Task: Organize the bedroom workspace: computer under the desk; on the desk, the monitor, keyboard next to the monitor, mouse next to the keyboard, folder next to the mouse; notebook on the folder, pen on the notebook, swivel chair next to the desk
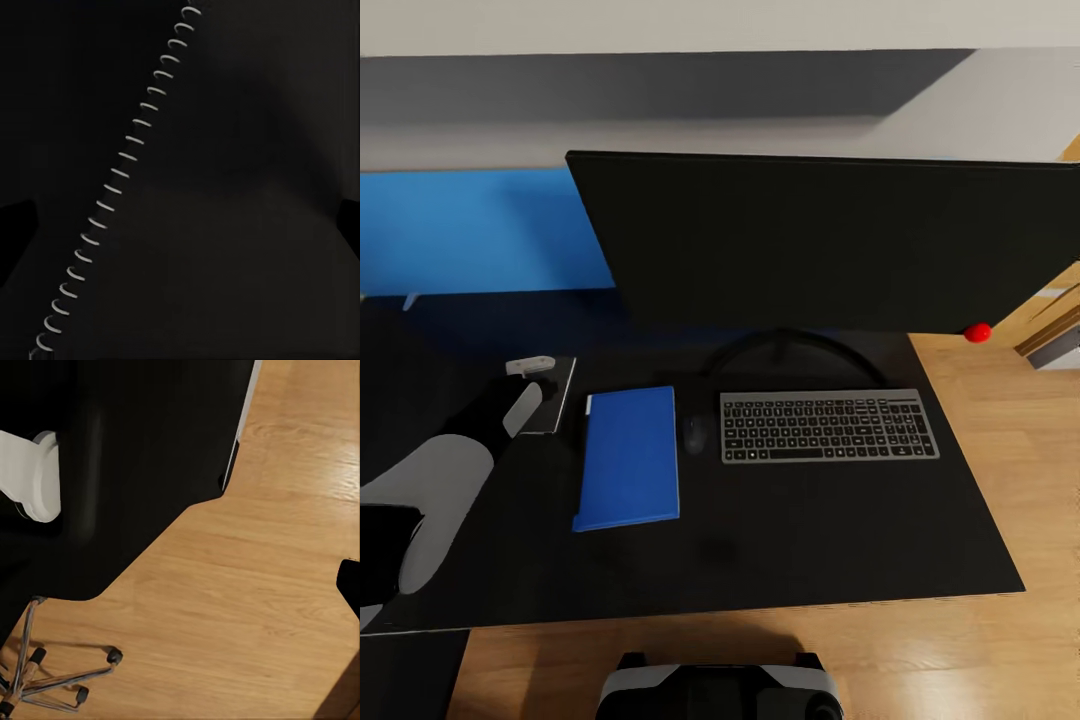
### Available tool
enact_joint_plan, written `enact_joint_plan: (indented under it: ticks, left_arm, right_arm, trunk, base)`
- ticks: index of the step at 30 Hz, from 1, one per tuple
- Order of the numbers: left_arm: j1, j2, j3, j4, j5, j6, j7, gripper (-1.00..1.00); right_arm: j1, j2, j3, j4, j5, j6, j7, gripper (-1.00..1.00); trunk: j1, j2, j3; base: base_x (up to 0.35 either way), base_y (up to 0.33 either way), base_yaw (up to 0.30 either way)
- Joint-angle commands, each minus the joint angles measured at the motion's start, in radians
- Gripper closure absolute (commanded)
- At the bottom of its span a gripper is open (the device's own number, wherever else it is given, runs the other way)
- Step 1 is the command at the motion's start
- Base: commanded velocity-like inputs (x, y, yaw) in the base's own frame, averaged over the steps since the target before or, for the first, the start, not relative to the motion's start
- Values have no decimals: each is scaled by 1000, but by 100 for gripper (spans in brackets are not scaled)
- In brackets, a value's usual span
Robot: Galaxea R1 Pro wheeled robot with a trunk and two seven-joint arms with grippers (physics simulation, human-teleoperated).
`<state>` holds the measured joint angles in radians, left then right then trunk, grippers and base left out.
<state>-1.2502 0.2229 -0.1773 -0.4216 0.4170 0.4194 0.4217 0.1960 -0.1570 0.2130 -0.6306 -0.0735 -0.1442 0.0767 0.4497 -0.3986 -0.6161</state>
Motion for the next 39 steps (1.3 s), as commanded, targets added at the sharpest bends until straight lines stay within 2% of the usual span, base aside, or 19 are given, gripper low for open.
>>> enact_joint_plan:
  ticks: [1, 31, 39]
  left_arm:
    - [0, 1, -8, 37, 22, 4, 7, -100]
    - [1, 2, -8, 34, 26, 1, 9, -100]
    - [0, 1, -8, 34, 27, 2, 5, -100]
  right_arm:
    - [0, -1, 3, -1, -8, -2, 2, -100]
    - [0, -1, 2, -1, -9, -2, 2, -100]
    - [0, -1, 2, -1, -9, -2, 2, -100]
  trunk:
    - [0, -1, -1]
    - [0, -1, -15]
    - [0, -1, -15]
  base:
    - [-263, 0, 0]
    - [-93, 0, -4]
    - [-238, 0, 0]
